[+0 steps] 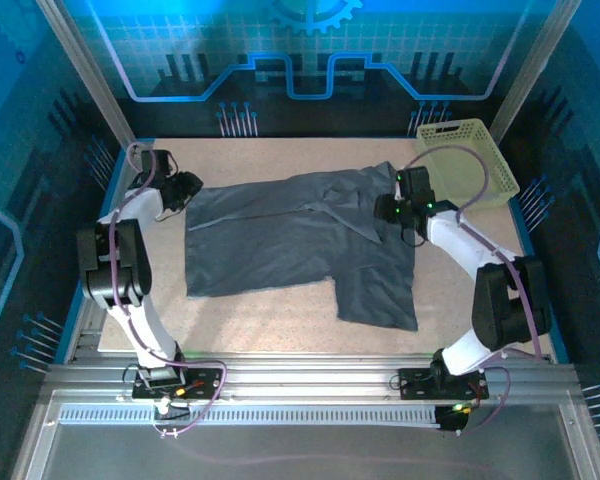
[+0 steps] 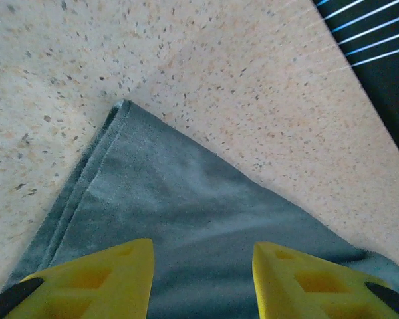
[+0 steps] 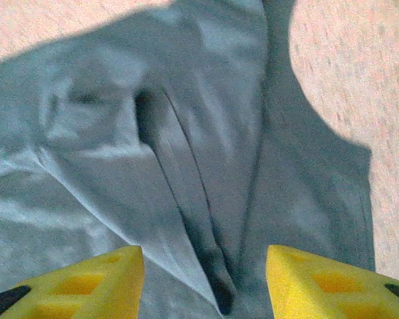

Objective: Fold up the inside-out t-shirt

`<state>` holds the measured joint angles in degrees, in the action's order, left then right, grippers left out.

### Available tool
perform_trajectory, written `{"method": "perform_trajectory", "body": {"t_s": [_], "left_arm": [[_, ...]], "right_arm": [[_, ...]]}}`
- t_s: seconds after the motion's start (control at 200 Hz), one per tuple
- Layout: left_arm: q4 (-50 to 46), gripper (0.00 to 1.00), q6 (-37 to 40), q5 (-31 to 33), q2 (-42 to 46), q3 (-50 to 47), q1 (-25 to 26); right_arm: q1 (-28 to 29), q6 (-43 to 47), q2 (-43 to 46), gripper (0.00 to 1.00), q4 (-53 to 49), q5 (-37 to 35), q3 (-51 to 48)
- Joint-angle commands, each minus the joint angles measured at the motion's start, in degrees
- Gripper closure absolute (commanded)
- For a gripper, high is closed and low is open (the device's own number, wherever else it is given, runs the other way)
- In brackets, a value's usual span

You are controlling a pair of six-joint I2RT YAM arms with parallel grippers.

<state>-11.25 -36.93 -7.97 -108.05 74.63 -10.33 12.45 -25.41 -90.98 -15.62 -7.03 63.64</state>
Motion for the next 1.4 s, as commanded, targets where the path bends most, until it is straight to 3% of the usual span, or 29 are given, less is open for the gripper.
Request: {"method": "perform_trajectory", "body": {"t_s": [0.0,0.485,0.735,1.035,1.195,1.396], "left_arm": [[-3.8,0.56,1.6,-3.6,-4.1,4.3,0.2],[-7.3,0.57,1.3,-4.5,-14.6,12.2,-0.4],[-6.6,0.56,-1.9,-4.1,-16.0,10.7,-3.0],[-4.9,0.56,-3.6,-3.3,-15.8,7.4,-5.4],[-5.4,0.55,-3.2,-4.4,-14.5,7.9,-5.4],[-7.9,0.46,-0.9,-6.1,-9.7,9.2,-3.8]], "right_arm": [[1.3,1.2,-6.2,0.47,-1.1,0.9,7.0],[-4.9,-0.3,-40.1,0.51,-6.7,12.8,44.3],[-7.3,-5.5,-54.0,0.55,-14.4,11.9,60.4],[-10.9,-11.8,-54.9,0.59,-14.2,9.0,57.9],[-11.0,-8.9,-52.6,0.6,-13.7,9.9,57.3],[-8.4,-0.9,-42.8,0.55,-13.0,9.8,51.7]]}}
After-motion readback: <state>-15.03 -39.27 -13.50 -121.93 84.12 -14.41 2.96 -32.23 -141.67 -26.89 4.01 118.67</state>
